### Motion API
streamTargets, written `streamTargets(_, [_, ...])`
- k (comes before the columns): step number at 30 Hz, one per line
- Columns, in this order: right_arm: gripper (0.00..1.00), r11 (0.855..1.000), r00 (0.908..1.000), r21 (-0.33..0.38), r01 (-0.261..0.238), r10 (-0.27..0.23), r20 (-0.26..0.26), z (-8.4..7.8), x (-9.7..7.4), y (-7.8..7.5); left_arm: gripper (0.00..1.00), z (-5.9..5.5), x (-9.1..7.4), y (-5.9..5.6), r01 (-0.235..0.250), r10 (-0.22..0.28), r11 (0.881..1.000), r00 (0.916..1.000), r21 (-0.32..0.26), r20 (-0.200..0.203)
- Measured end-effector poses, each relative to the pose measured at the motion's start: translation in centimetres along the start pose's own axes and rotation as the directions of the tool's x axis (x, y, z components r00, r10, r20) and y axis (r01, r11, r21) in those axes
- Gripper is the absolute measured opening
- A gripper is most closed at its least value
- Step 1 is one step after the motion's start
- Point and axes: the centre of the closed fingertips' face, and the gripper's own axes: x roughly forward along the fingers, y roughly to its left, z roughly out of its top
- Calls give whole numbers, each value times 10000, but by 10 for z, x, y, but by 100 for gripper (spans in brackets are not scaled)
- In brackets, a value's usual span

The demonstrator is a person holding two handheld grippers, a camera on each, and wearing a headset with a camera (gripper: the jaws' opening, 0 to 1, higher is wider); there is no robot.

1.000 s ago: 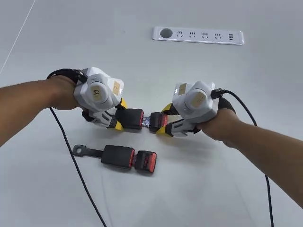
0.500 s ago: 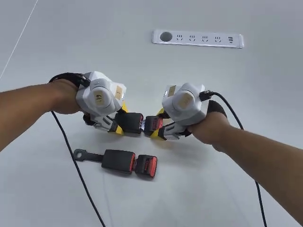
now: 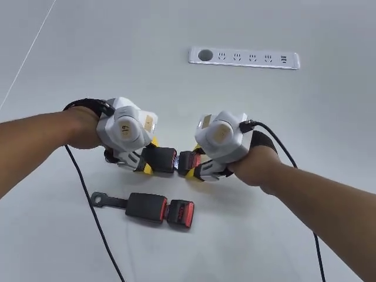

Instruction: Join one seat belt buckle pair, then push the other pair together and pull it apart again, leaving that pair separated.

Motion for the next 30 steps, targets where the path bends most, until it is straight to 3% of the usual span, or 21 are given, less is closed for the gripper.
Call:
streamTargets(24, [32, 10000, 10000, -53, 36, -37, -70, -2, -2, 2, 33, -2, -2, -2, -9, 8, 10000, 9999, -61, -105])
streamTargets(30, [32, 10000, 9999, -84, 36, -37, -121, -12, -11, 0, 33, -2, -2, -1, -18, 17, 9999, 10000, -109, -32])
